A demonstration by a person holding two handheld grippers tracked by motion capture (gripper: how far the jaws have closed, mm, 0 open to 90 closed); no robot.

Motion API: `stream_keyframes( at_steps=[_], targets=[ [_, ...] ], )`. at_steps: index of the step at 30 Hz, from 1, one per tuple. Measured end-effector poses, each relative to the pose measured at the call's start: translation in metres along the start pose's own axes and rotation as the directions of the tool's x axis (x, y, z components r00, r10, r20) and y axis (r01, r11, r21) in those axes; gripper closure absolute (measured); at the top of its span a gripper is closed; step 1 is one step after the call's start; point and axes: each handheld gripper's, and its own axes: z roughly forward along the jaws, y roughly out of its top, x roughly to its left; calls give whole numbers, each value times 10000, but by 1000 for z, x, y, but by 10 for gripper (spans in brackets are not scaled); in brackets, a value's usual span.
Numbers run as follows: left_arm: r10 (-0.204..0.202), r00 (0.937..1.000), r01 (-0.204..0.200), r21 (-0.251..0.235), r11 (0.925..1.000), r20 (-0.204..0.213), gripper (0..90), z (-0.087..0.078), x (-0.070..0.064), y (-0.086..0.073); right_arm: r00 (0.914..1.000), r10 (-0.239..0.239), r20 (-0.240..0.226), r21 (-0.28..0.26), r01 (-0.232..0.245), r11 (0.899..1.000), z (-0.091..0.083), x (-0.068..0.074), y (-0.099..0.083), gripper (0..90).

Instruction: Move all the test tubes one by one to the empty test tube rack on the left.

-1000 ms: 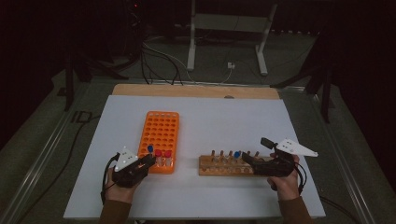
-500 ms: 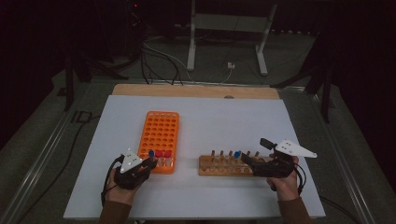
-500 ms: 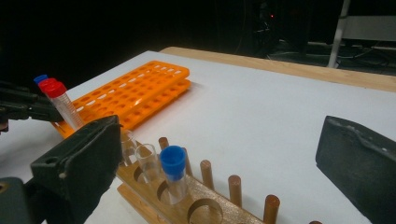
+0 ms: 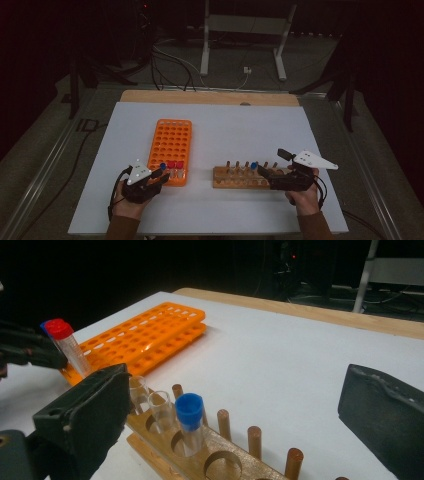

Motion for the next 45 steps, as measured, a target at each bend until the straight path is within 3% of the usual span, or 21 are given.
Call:
stream_keyframes(
  at_steps=[7, 13, 15, 20, 24, 29, 37, 45],
  targets=[
    [-346, 9980, 384, -708, 9967, 538, 521, -14, 7, 2, 10000, -10, -78, 187, 12, 9998, 3, 2, -2, 65],
    [-789, 9948, 880, -1551, 9840, 641, 395, -26, 11, 8, 9998, -31, -179, 430, 39, 9991, 7, 2, -5, 150],
    [-894, 9941, 985, -1692, 9806, 608, 353, -28, 11, 10, 9997, -120, -227, 559, 133, 9983, 9, 3, -6, 200],
    [-1043, 9943, 1064, -1860, 9768, 214, 205, -28, 10, 14, 9972, -532, -528, 822, 574, 9950, 14, 8, -10, 429],
    [-1162, 9932, 1150, -1980, 9734, 53, 160, -29, 9, 15, 9948, -790, -647, 1056, 855, 9907, 19, 11, -14, 584],
    [-1252, 9920, 1195, -2013, 9722, -157, 26, -31, 9, 16, 9931, -966, -659, 1279, 1044, 9863, 24, 14, -17, 698],
    [-1214, 9923, 1146, -1971, 9737, -228, 11, -30, 7, 18, 9903, -1217, -671, 1550, 1308, 9792, 30, 17, -21, 734],
    [-1197, 9926, 1135, -1963, 9739, -198, 11, -29, 6, 20, 9896, -1227, -755, 1510, 1329, 9795, 28, 18, -19, 766]
  ],
)
